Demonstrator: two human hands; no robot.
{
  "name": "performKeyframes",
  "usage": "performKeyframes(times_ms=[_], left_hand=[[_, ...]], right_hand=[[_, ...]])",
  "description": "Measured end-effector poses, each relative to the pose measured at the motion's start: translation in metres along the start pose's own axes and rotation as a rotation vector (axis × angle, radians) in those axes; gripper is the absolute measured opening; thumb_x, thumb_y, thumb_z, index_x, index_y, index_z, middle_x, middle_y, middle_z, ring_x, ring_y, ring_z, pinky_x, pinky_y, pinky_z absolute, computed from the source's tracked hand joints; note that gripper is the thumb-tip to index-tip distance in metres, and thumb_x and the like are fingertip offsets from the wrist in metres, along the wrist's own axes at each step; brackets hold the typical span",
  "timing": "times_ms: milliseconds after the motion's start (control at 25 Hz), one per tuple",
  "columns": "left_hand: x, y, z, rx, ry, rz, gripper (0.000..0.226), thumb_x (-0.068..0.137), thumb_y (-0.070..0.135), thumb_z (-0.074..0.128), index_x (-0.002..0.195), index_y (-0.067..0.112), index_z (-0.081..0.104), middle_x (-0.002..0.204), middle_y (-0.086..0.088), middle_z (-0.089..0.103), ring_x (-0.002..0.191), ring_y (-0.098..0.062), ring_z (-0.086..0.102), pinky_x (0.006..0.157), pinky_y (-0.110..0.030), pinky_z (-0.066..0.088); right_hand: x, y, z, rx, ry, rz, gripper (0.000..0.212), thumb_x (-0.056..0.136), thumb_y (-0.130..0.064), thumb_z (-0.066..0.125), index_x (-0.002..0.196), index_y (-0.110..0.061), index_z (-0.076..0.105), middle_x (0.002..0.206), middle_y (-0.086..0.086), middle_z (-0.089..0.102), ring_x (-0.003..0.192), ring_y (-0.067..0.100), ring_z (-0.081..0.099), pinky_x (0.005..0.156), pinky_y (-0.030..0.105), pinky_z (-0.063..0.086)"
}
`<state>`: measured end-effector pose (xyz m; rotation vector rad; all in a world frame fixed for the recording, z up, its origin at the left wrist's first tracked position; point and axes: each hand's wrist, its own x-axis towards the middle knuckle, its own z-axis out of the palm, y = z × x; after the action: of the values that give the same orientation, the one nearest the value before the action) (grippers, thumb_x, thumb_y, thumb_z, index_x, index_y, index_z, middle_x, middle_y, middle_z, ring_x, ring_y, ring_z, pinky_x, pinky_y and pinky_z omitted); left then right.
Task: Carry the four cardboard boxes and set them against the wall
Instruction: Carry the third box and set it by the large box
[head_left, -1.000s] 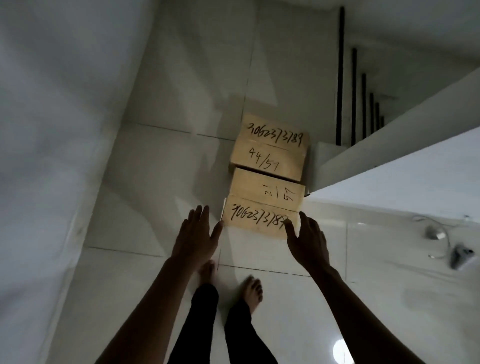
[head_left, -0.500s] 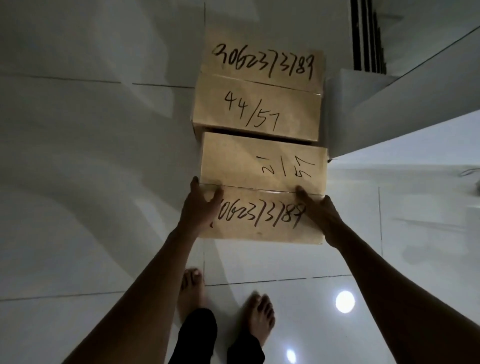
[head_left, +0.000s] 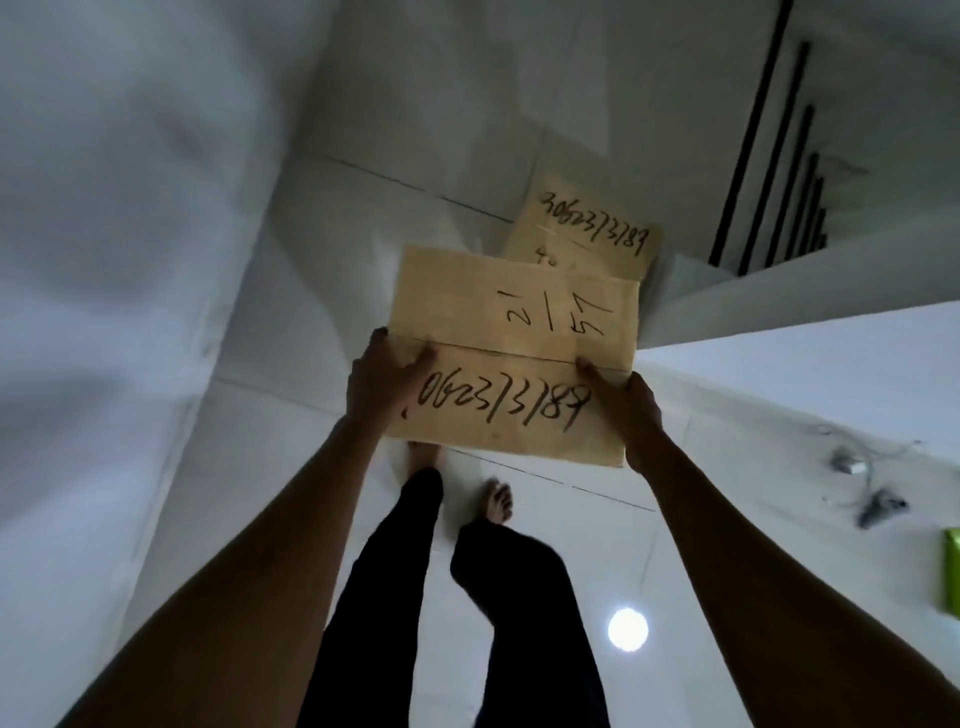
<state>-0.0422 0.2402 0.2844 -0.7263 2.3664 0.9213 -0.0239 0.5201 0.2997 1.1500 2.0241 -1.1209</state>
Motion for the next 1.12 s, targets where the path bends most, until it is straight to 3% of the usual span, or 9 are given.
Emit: performKeyframes(times_ms=[200,400,520,760,920,1120], left_hand=[[-0.144,-0.028,-0.143,-0.167,0.214,-0.072,0.065,0.08,0.061,0.06,0.123,0.014,0.05,0.11,-0.01,0.07,0.099,-0.033,0.068,0.072,-0.033,0.045],[-0.288,-0.122,-0.177,-0.365,0.453,-0.263,0.066,0.08,0.062,0.058,0.123,0.013,0.052,0.115,-0.011,0.069,0.104,-0.035,0.066,0.082,-0.04,0.049],[-0.372,-0.194,-0.17,-0.491,0.53,-0.398,0.071,0.077,0.065,0.059,0.127,0.014,0.053,0.122,-0.011,0.066,0.111,-0.035,0.063,0.091,-0.044,0.048],[-0.546,-0.348,-0.136,-0.737,0.776,-0.703,0.075,0.078,0.062,0.062,0.131,0.011,0.05,0.125,-0.014,0.064,0.112,-0.034,0.062,0.091,-0.044,0.049],[-0.629,-0.429,-0.112,-0.837,0.853,-0.803,0.074,0.079,0.061,0.063,0.131,0.01,0.051,0.128,-0.015,0.062,0.115,-0.035,0.06,0.092,-0.044,0.049],[-0.714,-0.552,-0.097,-0.993,0.857,-0.9,0.077,0.075,0.061,0.066,0.132,0.012,0.047,0.127,-0.014,0.062,0.114,-0.034,0.061,0.096,-0.045,0.051]], right_hand=[[-0.166,-0.066,-0.013,-0.117,-0.13,-0.267,0.088,0.075,-0.072,0.067,0.142,-0.019,0.047,0.135,0.009,0.062,0.124,0.035,0.057,0.106,0.054,0.047],[-0.283,-0.053,0.025,-0.332,-0.265,-0.523,0.088,0.076,-0.07,0.068,0.14,-0.013,0.048,0.133,0.014,0.061,0.122,0.037,0.056,0.105,0.053,0.046],[-0.341,-0.02,0.061,-0.479,-0.391,-0.593,0.088,0.076,-0.071,0.067,0.139,-0.012,0.05,0.132,0.015,0.061,0.123,0.037,0.056,0.105,0.05,0.046],[-0.477,0.081,0.166,-0.814,-0.673,-0.82,0.083,0.079,-0.07,0.065,0.136,-0.011,0.052,0.128,0.014,0.064,0.117,0.036,0.061,0.103,0.049,0.048],[-0.548,0.159,0.223,-0.932,-0.751,-0.926,0.074,0.082,-0.068,0.062,0.129,-0.012,0.058,0.12,0.013,0.069,0.099,0.031,0.064,0.094,0.043,0.051],[-0.629,0.275,0.289,-1.037,-0.737,-0.907,0.078,0.082,-0.068,0.062,0.133,-0.009,0.054,0.124,0.016,0.066,0.113,0.036,0.063,0.096,0.044,0.048]])
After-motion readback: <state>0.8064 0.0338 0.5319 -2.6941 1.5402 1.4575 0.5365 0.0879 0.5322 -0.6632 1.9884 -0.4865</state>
